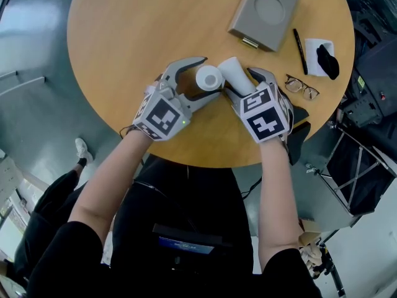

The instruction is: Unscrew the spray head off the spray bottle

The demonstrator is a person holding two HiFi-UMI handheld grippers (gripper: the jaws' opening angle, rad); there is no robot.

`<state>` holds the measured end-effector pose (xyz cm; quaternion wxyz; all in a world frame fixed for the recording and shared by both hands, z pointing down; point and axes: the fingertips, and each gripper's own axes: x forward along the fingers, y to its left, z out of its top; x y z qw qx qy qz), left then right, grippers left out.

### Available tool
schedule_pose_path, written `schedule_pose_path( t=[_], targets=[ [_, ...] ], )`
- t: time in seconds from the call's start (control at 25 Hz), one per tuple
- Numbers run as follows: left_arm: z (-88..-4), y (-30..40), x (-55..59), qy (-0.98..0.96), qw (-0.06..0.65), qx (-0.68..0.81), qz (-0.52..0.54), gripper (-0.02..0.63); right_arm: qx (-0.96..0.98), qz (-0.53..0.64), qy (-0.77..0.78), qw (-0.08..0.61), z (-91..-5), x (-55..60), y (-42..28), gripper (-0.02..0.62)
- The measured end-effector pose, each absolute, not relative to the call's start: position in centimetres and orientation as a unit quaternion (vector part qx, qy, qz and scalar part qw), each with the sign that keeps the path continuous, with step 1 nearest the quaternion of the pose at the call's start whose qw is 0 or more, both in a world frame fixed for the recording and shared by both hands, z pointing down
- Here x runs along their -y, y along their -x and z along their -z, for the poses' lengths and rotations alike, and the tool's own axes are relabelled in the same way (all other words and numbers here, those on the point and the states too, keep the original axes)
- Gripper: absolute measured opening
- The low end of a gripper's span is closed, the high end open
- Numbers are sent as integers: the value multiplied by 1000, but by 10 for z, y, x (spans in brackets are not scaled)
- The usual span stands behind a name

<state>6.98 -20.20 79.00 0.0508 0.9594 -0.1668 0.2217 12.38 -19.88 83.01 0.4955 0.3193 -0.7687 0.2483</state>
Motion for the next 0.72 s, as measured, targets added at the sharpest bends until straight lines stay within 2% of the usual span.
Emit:
schedule_pose_path(
  t=[0.28,0.48,0.52,0.56,0.72],
  targets=[
    [-743,-48,191,-959,52,172,-217,353,774,-209,-331,498,-775,189,-122,322],
    [-677,-38,178,-966,64,175,-182,350,802,-196,-328,459,-717,177,-97,322],
    [-665,-35,174,-967,63,172,-179,348,808,-196,-326,451,-707,174,-92,310],
    [-653,-33,170,-968,63,169,-176,344,812,-197,-324,444,-698,170,-88,265],
    [-608,-22,158,-971,74,163,-161,311,825,-207,-321,416,-662,151,-73,173]
  ],
)
